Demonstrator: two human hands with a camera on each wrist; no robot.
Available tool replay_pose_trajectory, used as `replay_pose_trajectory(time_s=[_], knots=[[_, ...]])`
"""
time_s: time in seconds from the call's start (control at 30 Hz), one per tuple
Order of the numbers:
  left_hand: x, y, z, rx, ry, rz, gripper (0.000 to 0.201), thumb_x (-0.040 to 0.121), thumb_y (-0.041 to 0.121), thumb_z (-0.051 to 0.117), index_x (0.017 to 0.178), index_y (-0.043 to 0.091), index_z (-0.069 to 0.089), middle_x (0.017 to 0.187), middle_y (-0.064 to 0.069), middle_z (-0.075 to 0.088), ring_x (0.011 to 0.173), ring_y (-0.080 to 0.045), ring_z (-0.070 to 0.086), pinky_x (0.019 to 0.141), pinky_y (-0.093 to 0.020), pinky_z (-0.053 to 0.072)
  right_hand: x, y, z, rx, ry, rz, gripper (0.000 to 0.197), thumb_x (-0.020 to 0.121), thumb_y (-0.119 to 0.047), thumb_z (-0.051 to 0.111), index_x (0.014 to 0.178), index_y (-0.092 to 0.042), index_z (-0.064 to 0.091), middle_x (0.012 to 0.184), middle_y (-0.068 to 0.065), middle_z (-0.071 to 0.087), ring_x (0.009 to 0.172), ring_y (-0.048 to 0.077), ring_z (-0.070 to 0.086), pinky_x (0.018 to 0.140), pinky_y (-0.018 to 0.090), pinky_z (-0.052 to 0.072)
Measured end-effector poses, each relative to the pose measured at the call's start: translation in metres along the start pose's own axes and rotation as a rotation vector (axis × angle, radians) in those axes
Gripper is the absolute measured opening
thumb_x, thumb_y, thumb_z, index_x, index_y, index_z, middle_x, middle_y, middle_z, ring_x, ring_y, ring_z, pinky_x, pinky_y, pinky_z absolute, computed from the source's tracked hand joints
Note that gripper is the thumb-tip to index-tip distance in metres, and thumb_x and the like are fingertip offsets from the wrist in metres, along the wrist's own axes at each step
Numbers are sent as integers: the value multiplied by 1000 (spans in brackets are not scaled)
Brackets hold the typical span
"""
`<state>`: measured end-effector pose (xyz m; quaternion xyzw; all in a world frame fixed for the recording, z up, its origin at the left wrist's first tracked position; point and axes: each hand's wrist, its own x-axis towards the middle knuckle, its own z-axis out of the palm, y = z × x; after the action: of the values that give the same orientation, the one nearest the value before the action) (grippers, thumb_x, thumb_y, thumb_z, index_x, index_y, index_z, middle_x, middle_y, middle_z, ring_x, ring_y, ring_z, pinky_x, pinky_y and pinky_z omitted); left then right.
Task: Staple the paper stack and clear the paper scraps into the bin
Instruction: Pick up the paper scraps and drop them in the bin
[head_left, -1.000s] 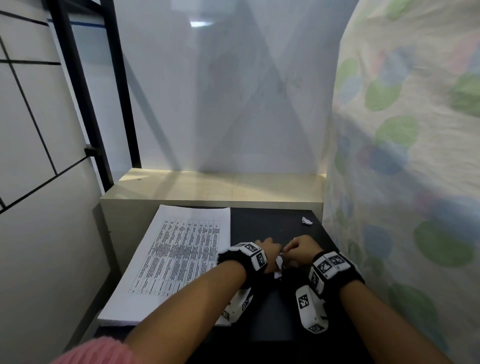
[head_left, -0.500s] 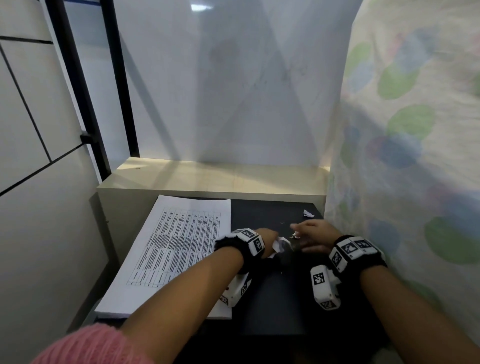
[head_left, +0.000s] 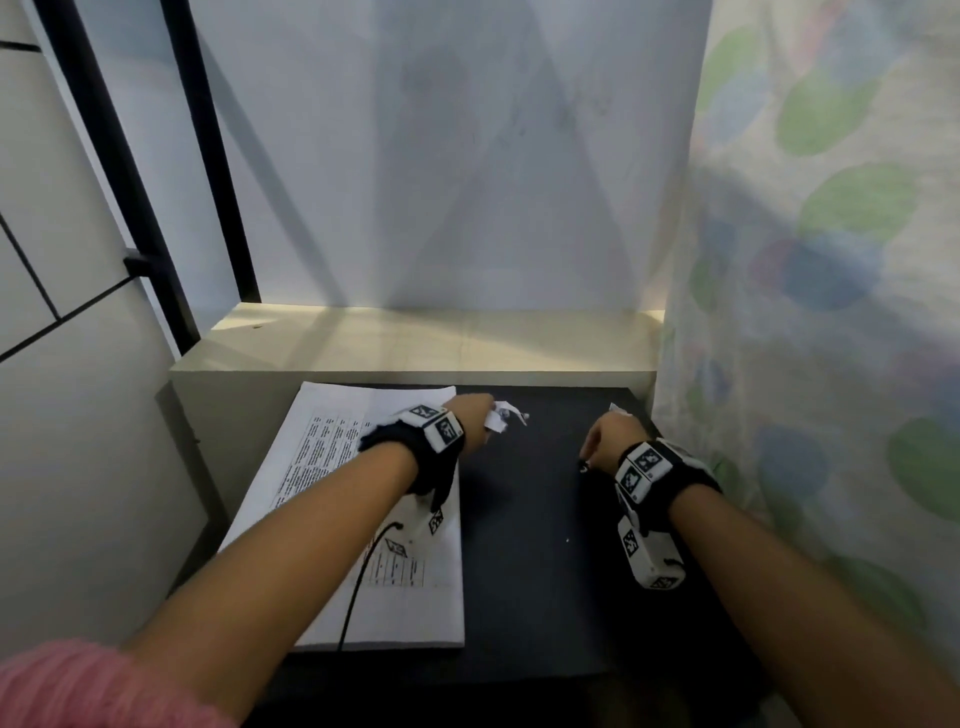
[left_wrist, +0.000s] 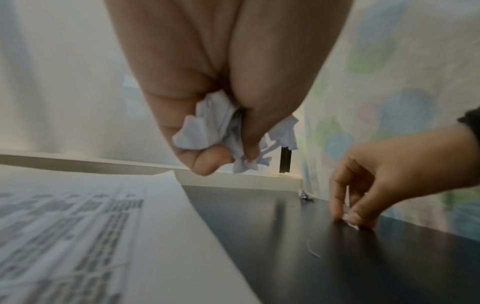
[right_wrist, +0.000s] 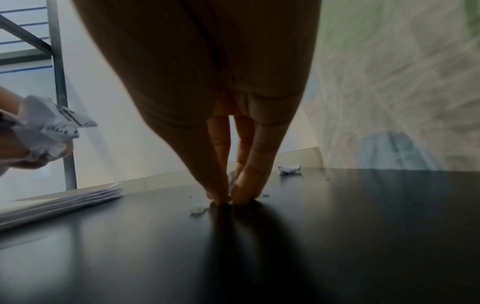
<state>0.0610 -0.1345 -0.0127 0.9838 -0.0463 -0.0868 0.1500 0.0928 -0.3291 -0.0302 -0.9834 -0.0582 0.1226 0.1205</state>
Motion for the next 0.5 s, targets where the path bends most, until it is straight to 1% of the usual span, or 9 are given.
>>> replay_pose_trajectory(time_s=[0.07, 0.1, 0.2, 0.3, 0.37, 0.4, 0.43, 0.47, 0.5], knots=[[-7, -12, -5, -18, 18, -21, 36, 95, 15, 49, 127, -4, 47, 134, -21, 51, 123, -32, 50, 98, -33, 39, -4, -1, 2, 18, -11, -26, 21, 87, -8, 62, 105, -6, 73, 127, 13, 63, 126, 25, 52, 100, 26, 47], [-13, -16, -8, -30, 24, -27, 36, 95, 15, 49, 125, -5, 47, 133, -22, 51, 122, -33, 51, 97, -33, 39, -7, -1, 3, 23, -17, -45, 20, 85, -8, 65, 102, -6, 74, 120, 11, 67, 119, 24, 58, 97, 26, 49], [-38, -32, -18, -38, 33, -65, 39, 97, 17, 46, 129, -5, 45, 135, -23, 50, 123, -34, 50, 97, -34, 39, -20, -5, 7, 12, 5, -69, 16, 80, -10, 70, 95, -10, 75, 103, 6, 73, 98, 20, 67, 81, 23, 52], [-70, -59, -29, -35, 61, -122, 41, 98, 19, 45, 133, -2, 41, 138, -21, 49, 124, -34, 49, 97, -35, 39, -37, -6, 10, 49, 22, -54, 15, 78, -7, 71, 92, -9, 74, 88, 6, 68, 86, 19, 63, 70, 21, 45], [-93, -82, -36, -62, 75, -162, 38, 98, 18, 44, 129, -4, 44, 134, -23, 51, 120, -35, 52, 95, -37, 41, -47, -5, 12, 84, 42, -63, 15, 79, -7, 70, 93, -7, 73, 87, 6, 66, 82, 18, 59, 61, 18, 43], [-104, -94, -38, -69, 77, -185, 37, 98, 17, 44, 128, -5, 44, 133, -24, 51, 120, -35, 52, 95, -37, 41, -50, -5, 14, 102, 32, -72, 16, 79, -7, 70, 95, -6, 72, 89, 7, 66, 81, 18, 59, 61, 18, 44], [-116, -106, -40, -66, 80, -216, 38, 98, 16, 44, 129, -5, 44, 134, -24, 51, 120, -35, 52, 95, -36, 41, -53, -7, 16, 111, 8, -83, 20, 79, -9, 71, 98, -6, 71, 92, 9, 67, 82, 19, 59, 67, 21, 47], [-129, -118, -40, -62, 86, -249, 39, 98, 17, 45, 130, -5, 43, 134, -24, 50, 121, -36, 52, 95, -37, 41, -56, -10, 19, 97, -27, -90, 24, 79, -10, 72, 102, -7, 70, 97, 10, 69, 86, 20, 61, 76, 25, 50], [-141, -130, -40, -61, 85, -282, 39, 98, 17, 45, 130, -4, 44, 135, -24, 50, 122, -37, 51, 96, -37, 41, -60, -15, 21, 70, -53, -95, 27, 79, -12, 72, 106, -8, 68, 105, 12, 69, 92, 23, 62, 85, 29, 49]])
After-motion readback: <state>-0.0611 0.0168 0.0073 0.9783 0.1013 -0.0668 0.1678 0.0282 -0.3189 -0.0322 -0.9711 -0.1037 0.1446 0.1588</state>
